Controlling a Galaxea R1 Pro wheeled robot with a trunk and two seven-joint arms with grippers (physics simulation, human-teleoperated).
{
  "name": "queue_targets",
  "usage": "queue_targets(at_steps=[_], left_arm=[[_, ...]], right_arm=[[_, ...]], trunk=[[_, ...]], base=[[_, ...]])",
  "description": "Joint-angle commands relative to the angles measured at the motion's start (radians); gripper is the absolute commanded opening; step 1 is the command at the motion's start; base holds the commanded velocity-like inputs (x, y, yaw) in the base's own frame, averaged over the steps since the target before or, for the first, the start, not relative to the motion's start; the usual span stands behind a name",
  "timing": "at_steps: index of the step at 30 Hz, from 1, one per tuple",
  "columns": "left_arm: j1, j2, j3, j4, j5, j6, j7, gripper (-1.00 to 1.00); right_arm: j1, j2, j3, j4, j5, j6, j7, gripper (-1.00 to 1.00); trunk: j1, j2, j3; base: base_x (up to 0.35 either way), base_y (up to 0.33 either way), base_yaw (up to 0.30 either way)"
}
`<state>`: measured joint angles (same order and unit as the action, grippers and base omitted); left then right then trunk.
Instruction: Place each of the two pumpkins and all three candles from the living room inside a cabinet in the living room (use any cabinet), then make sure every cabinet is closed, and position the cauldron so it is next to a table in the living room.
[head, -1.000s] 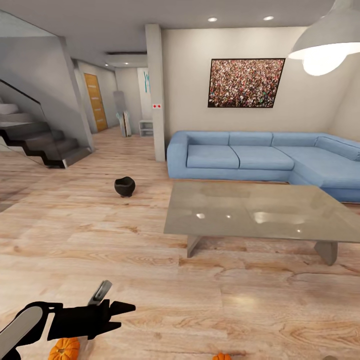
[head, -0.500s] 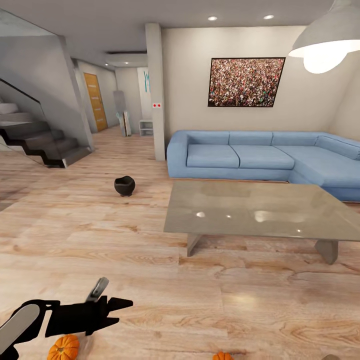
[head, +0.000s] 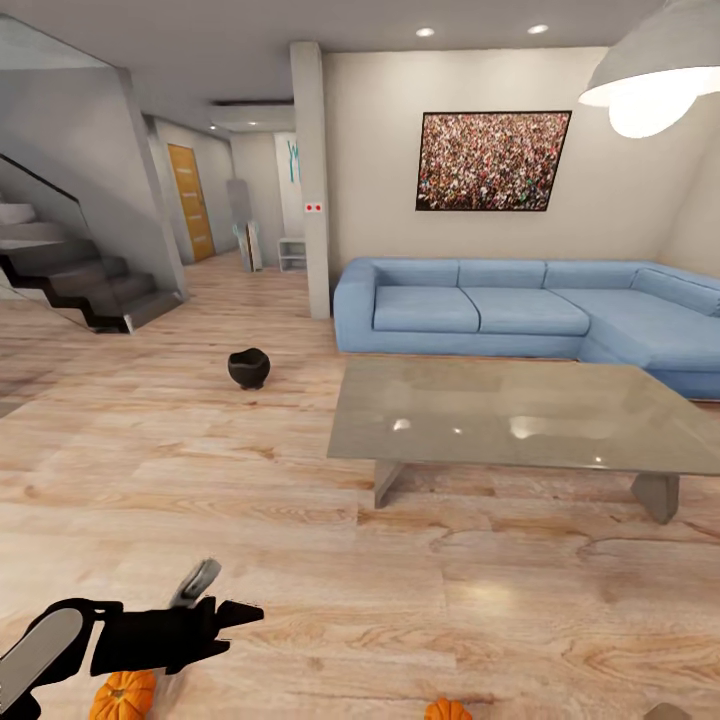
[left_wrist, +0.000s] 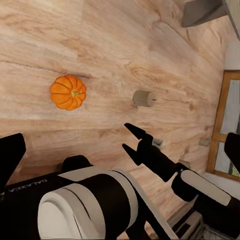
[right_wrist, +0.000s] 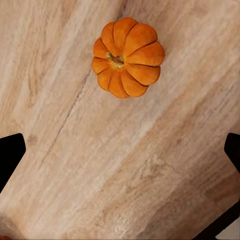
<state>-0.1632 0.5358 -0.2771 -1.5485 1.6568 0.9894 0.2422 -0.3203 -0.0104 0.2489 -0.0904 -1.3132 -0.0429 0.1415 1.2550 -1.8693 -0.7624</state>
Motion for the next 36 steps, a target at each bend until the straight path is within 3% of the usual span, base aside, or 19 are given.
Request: queue_targets(at_steps=[1, 5, 9, 12, 14, 17, 19, 22, 28, 34, 36], left_arm=[[-0.001, -0.001, -0.002, -0.002, 0.01, 0.0, 0.038, 1.0], [-0.001, -0.014, -0.003, -0.004, 0.008, -0.002, 0.123, 1.0], [-0.002, -0.053, 0.0, -0.005, 0.003, -0.004, 0.221, 1.0], [-0.003, -0.098, 0.001, -0.005, -0.018, -0.005, 0.298, 1.0], [-0.004, -0.14, 0.002, -0.005, -0.059, -0.005, 0.347, 1.0], [-0.004, -0.175, 0.004, -0.004, -0.115, -0.005, 0.373, 1.0], [-0.004, -0.199, 0.006, -0.003, -0.17, -0.005, 0.383, 1.0], [-0.004, -0.214, 0.007, -0.003, -0.209, -0.006, 0.385, 1.0], [-0.004, -0.219, 0.008, 0.001, -0.221, -0.011, 0.381, 1.0], [-0.004, -0.22, 0.008, 0.003, -0.222, -0.012, 0.38, 1.0], [-0.004, -0.221, 0.008, 0.004, -0.222, -0.012, 0.379, 1.0]], right_arm=[[-0.001, 0.0, 0.012, 0.001, -0.009, -0.004, 0.005, 1.0], [0.0, 0.0, 0.018, 0.0, -0.007, -0.01, 0.008, 1.0], [0.0, 0.0, 0.03, 0.0, 0.0, -0.036, 0.01, 1.0], [0.0, 0.0, 0.072, 0.0, 0.03, -0.046, 0.01, 1.0], [-0.001, 0.001, 0.106, -0.001, 0.054, -0.05, 0.011, 1.0], [-0.001, 0.001, 0.124, -0.001, 0.064, -0.051, 0.012, 1.0], [-0.001, 0.001, 0.131, -0.002, 0.069, -0.052, 0.015, 1.0], [-0.001, 0.001, 0.135, -0.003, 0.085, -0.048, 0.04, 1.0], [-0.014, 0.001, 0.14, -0.003, 0.125, -0.042, 0.054, 1.0], [-0.061, 0.007, 0.168, -0.002, 0.231, -0.046, 0.059, 1.0], [-0.064, 0.006, 0.171, -0.002, 0.247, -0.044, 0.072, 1.0]], trunk=[[0.004, -0.008, -0.004], [0.019, -0.036, -0.017], [0.034, -0.064, -0.029], [0.046, -0.085, -0.039], [0.054, -0.099, -0.045], [0.065, -0.12, -0.054], [0.073, -0.134, -0.061], [0.084, -0.155, -0.07], [0.107, -0.197, -0.089], [0.13, -0.239, -0.108], [0.138, -0.253, -0.114]], base=[[0.0, 0.0, 0.0], [0.0, 0.0, 0.0], [0.0, 0.0, 0.0], [0.0, 0.0, 0.0], [0.0, 0.0, 0.0], [0.0, 0.0, 0.0], [0.0, 0.0, 0.0], [0.0, 0.0, 0.0], [0.0, 0.0, 0.0], [0.0, 0.0, 0.0], [0.0, 0.0, 0.0]])
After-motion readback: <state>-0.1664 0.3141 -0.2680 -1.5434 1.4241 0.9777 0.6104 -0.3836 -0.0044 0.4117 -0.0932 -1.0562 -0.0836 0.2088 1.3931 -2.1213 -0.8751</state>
